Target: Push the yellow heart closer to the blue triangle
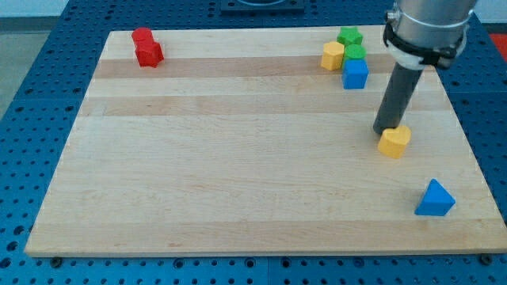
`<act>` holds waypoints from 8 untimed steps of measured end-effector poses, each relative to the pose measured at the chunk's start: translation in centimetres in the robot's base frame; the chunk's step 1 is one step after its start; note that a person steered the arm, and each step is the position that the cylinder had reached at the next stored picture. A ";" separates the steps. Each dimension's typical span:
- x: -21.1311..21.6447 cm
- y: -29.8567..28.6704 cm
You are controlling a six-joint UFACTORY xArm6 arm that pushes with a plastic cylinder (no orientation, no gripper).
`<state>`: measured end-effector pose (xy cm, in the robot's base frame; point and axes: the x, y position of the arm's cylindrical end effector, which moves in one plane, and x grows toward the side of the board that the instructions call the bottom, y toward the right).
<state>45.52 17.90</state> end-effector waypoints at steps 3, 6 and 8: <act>3.6 -0.1; 4.1 -4.8; 4.2 -2.9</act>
<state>49.75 15.00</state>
